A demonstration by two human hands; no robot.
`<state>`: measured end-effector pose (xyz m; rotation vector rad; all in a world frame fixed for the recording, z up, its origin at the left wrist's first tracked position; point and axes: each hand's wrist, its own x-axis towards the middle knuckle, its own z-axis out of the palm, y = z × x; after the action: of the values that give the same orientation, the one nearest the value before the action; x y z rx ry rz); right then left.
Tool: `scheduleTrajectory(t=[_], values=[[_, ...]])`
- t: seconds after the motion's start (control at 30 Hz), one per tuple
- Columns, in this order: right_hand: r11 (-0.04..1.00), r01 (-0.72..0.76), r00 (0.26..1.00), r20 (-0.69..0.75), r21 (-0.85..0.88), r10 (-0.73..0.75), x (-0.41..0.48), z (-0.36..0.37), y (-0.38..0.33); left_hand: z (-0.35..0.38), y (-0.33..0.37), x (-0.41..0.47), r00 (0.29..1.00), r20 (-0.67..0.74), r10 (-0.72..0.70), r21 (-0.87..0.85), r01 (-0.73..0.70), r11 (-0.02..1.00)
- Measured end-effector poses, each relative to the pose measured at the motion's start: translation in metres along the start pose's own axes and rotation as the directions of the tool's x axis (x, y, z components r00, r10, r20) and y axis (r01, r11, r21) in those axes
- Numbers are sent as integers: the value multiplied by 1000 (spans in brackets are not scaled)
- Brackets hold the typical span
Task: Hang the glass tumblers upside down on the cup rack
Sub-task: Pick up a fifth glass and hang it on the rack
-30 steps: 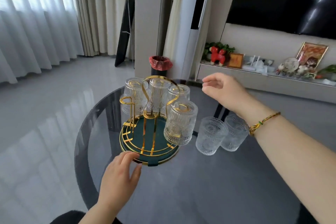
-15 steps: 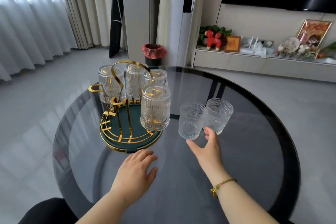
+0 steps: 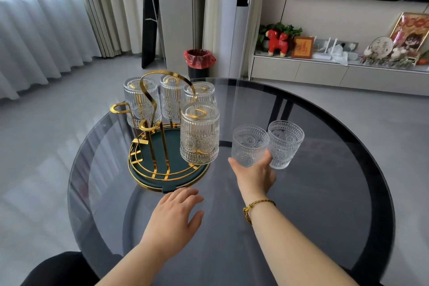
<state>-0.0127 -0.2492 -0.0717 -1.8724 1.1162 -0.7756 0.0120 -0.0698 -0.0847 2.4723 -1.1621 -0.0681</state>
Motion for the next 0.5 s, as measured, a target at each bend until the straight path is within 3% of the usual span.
scheduleTrajectory(t=[0.27,0.37,0.5], values=[[970,-38,993,119,240,9,-10,-17,3,0,0,0,1000,-14,4,-17,-4,1000],[949,36,990,119,314,-77,-19,-38,-3,-2,1,-1,1000,-15,3,-14,-3,1000],[919,243,948,122,310,-292,-25,-74,-29,-7,3,-9,997,-73,22,-44,-25,999]])
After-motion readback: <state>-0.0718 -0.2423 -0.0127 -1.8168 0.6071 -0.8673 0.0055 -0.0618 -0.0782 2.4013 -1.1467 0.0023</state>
